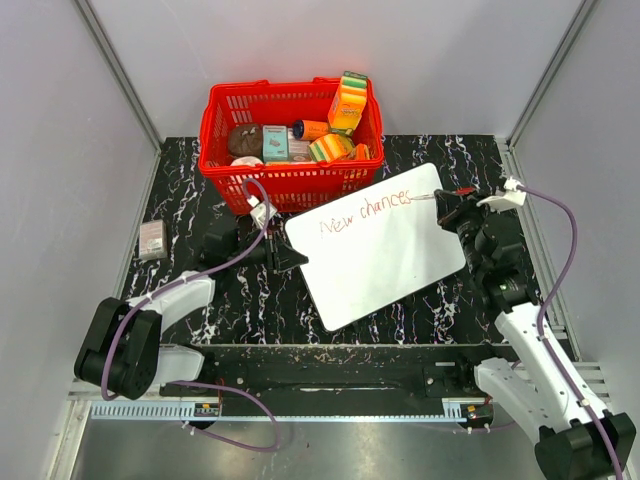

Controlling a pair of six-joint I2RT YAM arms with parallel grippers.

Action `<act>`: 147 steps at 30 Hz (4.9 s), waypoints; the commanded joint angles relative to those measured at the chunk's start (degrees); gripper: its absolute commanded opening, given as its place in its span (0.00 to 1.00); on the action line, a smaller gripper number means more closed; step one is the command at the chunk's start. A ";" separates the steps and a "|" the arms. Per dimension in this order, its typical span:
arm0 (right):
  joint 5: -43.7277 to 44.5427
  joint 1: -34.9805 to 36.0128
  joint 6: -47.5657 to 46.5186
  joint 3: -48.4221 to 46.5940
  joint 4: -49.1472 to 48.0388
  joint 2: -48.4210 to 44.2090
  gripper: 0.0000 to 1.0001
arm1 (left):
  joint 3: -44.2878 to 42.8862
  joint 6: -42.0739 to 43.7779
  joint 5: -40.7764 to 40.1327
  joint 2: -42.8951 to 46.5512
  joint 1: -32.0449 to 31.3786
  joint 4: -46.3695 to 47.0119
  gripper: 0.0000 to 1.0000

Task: Write a sentence on the whiteboard
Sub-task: Write on the whiteboard with the whiteboard marker without the cap.

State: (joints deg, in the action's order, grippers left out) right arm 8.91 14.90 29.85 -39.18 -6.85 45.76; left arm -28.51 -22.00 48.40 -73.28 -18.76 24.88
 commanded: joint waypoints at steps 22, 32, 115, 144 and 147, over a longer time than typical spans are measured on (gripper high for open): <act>-1.52 0.05 -0.84 1.74 5.80 -6.47 0.00 | 14.87 -10.68 -18.43 18.78 -2.86 7.59 0.95; -3.11 0.05 -0.75 2.97 6.59 -7.96 0.00 | 17.35 -20.18 -15.10 9.31 -4.00 28.10 0.99; -7.79 13.74 -10.32 -2.39 2.72 -0.50 0.00 | 1.09 2.31 -0.94 -4.95 -2.59 -3.97 0.00; -12.43 24.56 -15.26 0.41 -9.23 4.52 0.00 | 1.70 2.40 0.29 -4.51 -2.59 -2.48 0.00; -11.29 27.20 -15.52 1.56 -10.37 4.78 0.00 | 1.79 2.31 0.46 -4.59 -2.59 -2.12 0.00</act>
State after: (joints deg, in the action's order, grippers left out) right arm -4.10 39.18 16.03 -38.61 -12.64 50.54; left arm -29.08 -29.17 52.25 -77.34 -21.04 27.07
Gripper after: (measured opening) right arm 0.110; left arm 0.093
